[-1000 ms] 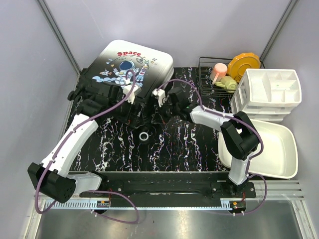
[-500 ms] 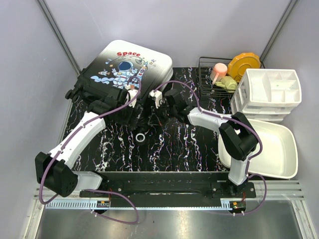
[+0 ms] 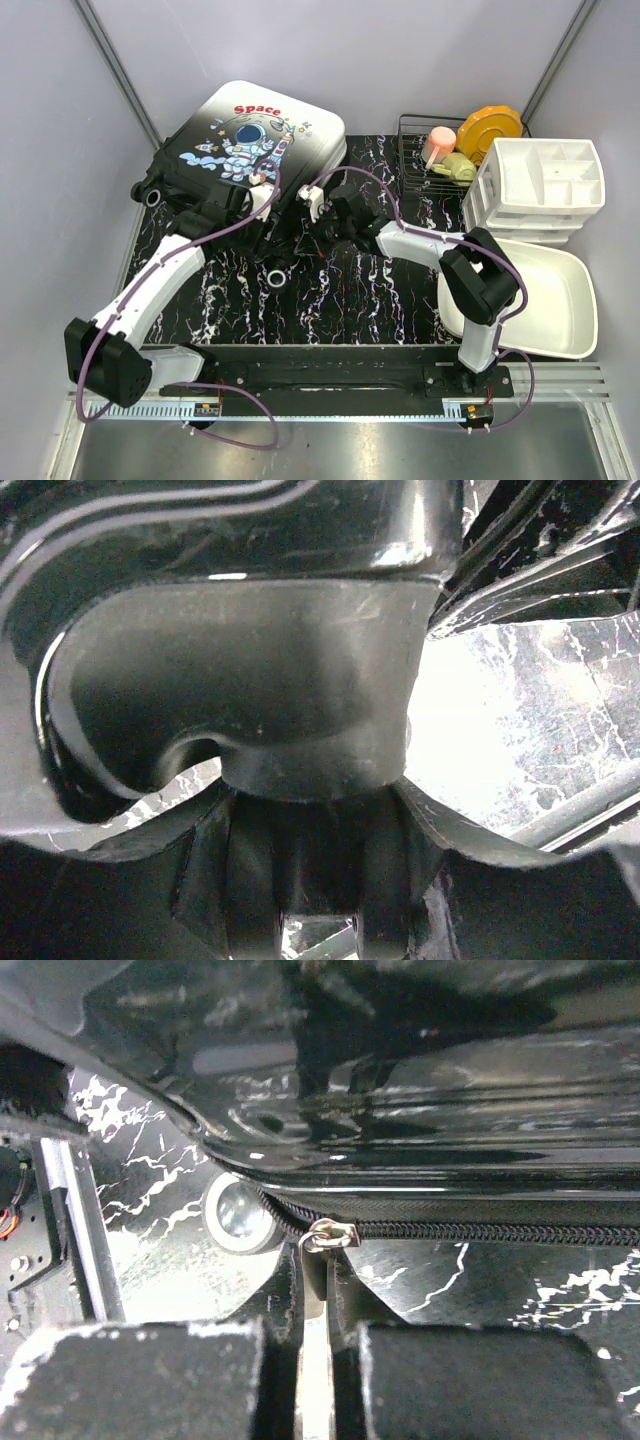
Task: Open, take out, and arrange the luggage
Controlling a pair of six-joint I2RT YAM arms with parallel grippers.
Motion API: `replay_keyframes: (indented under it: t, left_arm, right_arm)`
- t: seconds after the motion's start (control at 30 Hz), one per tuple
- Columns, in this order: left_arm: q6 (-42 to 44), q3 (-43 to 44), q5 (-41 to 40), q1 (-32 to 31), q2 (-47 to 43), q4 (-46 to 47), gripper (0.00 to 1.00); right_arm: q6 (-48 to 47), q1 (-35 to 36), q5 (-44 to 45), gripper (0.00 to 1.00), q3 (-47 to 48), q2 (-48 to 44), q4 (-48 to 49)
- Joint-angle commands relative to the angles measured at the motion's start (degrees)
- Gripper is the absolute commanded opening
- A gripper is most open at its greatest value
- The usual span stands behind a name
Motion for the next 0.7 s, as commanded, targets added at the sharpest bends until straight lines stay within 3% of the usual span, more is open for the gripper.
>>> replay_keyframes:
  t: [0.0,0.13,0.37,0.67]
  left_arm:
    - [7.0,-4.7,0.5,5.0,-8.6,-10.4,0.00]
    - [13.1,-3.3,1.0,11.6,-10.3,-13.5,0.00]
    - [20.2,-6.4,-2.6,15.3,-10.7,-14.1,0.00]
    - [27.8,-8.0,-3.9,23.2,-10.4,-12.7,0.00]
  right_arm:
    - [2.1,2.0,-0.2,0.00,-1.8,-5.6,4.5]
    - [1.5,-0.3,2.7,0.00,-2.2,-6.9,1.6]
    - [-7.7,-12.7,0.8,0.00,3.0,-6.0,-8.2]
    - [-17.6,-25.6,4.3,0.00,16.6,4.6,-11.6]
